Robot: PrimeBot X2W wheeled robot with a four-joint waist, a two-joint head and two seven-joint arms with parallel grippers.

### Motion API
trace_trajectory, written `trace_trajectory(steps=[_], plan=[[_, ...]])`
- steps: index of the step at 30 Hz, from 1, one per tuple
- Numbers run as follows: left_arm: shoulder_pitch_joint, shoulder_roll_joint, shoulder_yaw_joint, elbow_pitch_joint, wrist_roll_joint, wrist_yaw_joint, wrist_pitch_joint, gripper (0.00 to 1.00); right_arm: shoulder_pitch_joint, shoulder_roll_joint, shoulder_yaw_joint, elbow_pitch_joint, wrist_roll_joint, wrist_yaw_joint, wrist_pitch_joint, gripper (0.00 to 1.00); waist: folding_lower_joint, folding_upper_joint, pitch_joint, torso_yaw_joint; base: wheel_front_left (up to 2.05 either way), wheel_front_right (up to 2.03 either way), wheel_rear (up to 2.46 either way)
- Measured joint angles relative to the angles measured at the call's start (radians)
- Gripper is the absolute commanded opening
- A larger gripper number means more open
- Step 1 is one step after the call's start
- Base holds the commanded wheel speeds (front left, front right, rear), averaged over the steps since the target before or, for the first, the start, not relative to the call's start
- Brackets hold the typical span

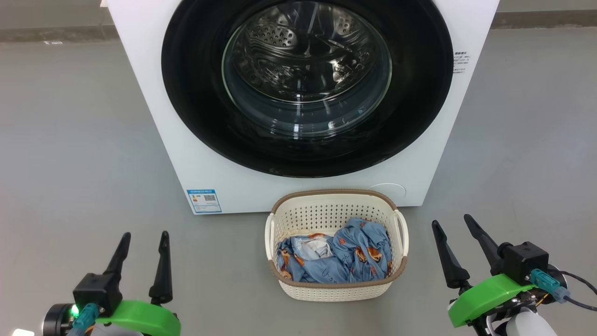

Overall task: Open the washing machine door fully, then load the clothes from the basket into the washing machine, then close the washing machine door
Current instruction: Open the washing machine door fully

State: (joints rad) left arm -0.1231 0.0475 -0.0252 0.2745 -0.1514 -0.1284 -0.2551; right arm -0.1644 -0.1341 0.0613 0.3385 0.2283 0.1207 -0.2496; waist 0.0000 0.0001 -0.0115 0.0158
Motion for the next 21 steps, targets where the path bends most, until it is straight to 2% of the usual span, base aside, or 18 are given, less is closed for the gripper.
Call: trace_trajectory(steps=[6,21], plan=[[0.0,0.0,0.005,-0.005,0.005,0.0,0.0,1.0,0.0,0.001,0.0,0.0,0.0,0.0,0.0,1.0,0.0,0.0,0.0,-0.001,0.79,0.79,-1.59],[0.0,-0.005,-0.017,-0.017,-0.013,0.0,0.0,1.0,0.0,-0.001,-0.007,0.001,0.0,0.0,0.0,1.0,0.0,0.0,0.0,-0.014,1.09,1.09,-2.18]])
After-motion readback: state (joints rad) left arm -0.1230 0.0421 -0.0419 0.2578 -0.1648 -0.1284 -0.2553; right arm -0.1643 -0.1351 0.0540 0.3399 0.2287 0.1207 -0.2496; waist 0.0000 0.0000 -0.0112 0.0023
